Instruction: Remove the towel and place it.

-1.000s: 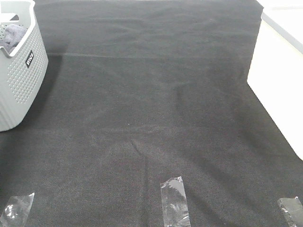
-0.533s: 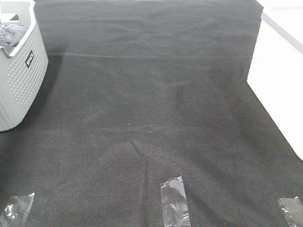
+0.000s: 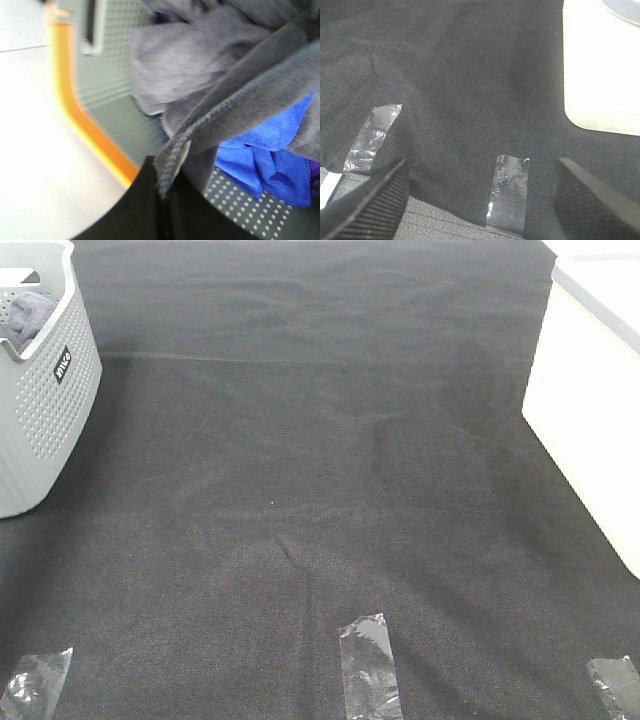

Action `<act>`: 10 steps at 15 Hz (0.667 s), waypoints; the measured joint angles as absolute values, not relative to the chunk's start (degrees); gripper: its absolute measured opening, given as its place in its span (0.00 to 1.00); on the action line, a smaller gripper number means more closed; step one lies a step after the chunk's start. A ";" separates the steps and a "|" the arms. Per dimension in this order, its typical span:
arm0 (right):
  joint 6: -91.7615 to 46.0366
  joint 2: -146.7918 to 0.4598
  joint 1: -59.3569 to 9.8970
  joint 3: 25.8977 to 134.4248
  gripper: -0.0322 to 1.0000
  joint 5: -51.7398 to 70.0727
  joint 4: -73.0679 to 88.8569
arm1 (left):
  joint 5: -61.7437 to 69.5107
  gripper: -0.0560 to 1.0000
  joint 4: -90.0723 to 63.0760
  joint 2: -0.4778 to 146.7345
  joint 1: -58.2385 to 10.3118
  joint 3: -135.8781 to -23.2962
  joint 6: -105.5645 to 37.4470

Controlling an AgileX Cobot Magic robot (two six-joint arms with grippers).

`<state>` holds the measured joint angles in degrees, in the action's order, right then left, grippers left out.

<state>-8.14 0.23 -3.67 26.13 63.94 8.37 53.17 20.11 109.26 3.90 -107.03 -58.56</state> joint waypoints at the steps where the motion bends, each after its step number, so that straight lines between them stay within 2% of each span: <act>1: -8.14 0.23 -3.67 26.13 0.77 63.94 8.37 | 54.32 0.05 20.11 106.63 2.81 -107.03 -57.07; 6: -8.14 0.23 -3.67 26.13 0.77 63.94 8.37 | 56.55 0.05 20.28 95.57 -3.55 -107.09 -52.14; 10: -8.14 0.23 -3.67 26.13 0.77 63.31 8.37 | 56.89 0.05 22.69 88.58 -11.92 -107.09 -52.14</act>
